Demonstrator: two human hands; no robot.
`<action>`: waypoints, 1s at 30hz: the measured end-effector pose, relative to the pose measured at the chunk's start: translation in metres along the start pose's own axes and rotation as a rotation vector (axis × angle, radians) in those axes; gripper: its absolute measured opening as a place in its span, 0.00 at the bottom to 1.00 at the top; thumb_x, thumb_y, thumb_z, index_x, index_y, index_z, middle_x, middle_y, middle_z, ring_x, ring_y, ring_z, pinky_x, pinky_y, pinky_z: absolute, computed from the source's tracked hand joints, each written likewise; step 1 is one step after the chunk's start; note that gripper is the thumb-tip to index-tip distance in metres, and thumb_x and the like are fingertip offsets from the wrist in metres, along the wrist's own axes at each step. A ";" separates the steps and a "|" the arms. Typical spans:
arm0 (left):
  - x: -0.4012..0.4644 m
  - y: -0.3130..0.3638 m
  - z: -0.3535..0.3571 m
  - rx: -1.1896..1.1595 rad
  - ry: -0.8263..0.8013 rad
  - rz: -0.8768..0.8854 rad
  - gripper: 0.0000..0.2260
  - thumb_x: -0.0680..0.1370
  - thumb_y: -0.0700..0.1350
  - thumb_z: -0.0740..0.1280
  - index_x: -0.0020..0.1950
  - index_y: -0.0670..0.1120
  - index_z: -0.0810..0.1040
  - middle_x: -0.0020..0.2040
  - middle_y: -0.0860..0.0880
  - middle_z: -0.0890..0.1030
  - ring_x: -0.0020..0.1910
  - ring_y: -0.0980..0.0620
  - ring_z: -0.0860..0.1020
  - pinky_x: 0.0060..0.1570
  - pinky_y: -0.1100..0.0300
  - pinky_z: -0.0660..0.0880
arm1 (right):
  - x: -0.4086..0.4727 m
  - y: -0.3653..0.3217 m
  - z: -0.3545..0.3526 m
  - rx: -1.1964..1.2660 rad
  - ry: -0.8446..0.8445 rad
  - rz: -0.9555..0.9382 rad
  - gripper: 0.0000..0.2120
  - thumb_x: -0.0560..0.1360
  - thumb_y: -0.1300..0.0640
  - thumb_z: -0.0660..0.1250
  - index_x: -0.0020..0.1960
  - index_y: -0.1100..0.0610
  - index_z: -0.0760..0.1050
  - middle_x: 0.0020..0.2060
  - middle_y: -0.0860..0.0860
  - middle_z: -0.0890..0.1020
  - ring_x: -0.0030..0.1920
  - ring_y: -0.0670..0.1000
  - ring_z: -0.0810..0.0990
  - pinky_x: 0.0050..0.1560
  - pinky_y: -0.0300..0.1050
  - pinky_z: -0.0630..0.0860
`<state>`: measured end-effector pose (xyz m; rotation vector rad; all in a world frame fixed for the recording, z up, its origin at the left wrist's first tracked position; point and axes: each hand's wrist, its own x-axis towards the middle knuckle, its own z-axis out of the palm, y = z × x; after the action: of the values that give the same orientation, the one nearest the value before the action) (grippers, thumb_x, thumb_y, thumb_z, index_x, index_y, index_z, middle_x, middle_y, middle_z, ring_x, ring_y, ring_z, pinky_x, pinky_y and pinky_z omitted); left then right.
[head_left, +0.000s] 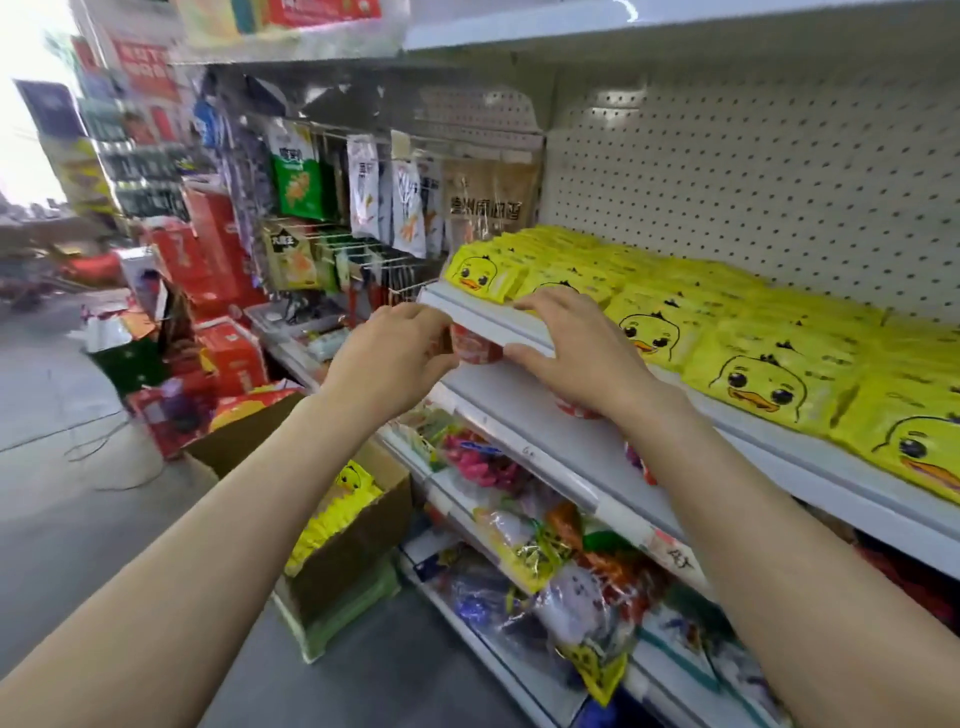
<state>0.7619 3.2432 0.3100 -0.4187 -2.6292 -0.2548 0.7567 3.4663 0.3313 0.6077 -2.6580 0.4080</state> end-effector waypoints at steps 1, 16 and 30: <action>-0.003 -0.016 -0.001 0.005 0.002 -0.022 0.22 0.76 0.56 0.67 0.68 0.49 0.72 0.63 0.47 0.76 0.62 0.43 0.74 0.58 0.45 0.74 | 0.011 -0.010 0.011 0.015 -0.013 -0.011 0.25 0.78 0.43 0.65 0.71 0.50 0.68 0.71 0.50 0.67 0.72 0.53 0.62 0.68 0.45 0.61; 0.071 -0.264 0.051 0.080 -0.104 -0.227 0.22 0.77 0.56 0.66 0.69 0.51 0.72 0.68 0.48 0.74 0.67 0.45 0.71 0.60 0.47 0.73 | 0.240 -0.087 0.203 0.083 -0.202 -0.134 0.27 0.78 0.41 0.63 0.74 0.49 0.64 0.73 0.49 0.65 0.74 0.52 0.61 0.71 0.50 0.64; 0.146 -0.470 0.195 -0.010 -0.348 -0.232 0.20 0.77 0.53 0.65 0.68 0.51 0.73 0.66 0.48 0.75 0.65 0.44 0.72 0.58 0.50 0.74 | 0.393 -0.100 0.406 0.098 -0.436 0.021 0.25 0.78 0.43 0.64 0.71 0.50 0.66 0.69 0.50 0.69 0.69 0.55 0.68 0.65 0.54 0.70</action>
<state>0.4007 2.8873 0.1577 -0.1700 -3.0228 -0.2923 0.3540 3.0957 0.1583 0.7752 -3.0732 0.4581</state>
